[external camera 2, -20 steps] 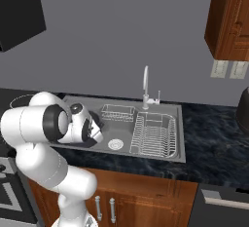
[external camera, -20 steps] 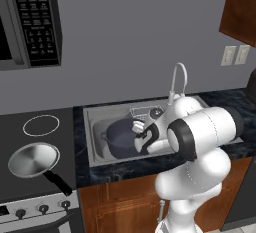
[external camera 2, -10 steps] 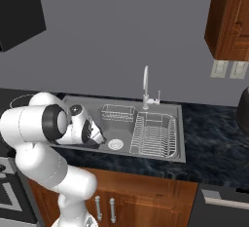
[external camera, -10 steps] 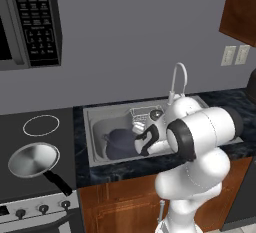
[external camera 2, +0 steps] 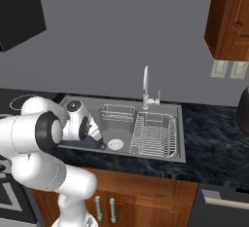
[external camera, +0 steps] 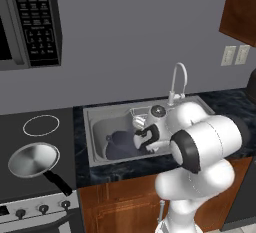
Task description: Move the pot and pan from the stove into the sink.
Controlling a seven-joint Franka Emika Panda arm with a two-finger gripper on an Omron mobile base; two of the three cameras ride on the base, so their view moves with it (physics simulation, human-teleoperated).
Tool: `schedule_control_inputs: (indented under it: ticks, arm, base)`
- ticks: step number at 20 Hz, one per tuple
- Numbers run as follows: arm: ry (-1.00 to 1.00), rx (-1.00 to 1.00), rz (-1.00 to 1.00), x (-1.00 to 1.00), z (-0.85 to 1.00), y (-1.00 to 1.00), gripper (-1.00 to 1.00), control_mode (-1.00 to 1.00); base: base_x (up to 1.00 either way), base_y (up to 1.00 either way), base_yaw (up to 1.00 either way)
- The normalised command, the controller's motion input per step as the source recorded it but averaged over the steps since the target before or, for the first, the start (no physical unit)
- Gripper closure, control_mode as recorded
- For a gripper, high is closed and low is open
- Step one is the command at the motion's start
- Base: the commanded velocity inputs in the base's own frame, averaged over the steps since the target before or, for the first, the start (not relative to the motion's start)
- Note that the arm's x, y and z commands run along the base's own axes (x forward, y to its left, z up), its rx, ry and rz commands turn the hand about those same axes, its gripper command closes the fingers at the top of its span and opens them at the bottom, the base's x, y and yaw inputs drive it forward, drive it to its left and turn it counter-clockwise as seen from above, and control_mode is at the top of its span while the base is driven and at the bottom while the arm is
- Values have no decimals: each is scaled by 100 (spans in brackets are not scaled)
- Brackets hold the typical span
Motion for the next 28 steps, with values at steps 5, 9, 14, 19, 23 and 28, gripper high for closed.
schedule_control_inputs:
  ticks: [5,9,14,19,23,28]
  arm:
    - [4,4,-2,1,69,2,-100,-100]
    - [13,4,0,-1,75,4,-100,-100]
    - [18,0,3,-28,61,9,-100,-100]
    - [17,0,8,-54,48,11,-100,-100]
    - [12,-2,15,-71,35,21,-100,-100]
    - [5,-3,20,-76,23,22,-100,-100]
  base:
    - [0,0,0]
    - [0,0,0]
    - [0,0,0]
    - [0,0,0]
    - [0,0,0]
    - [0,0,0]
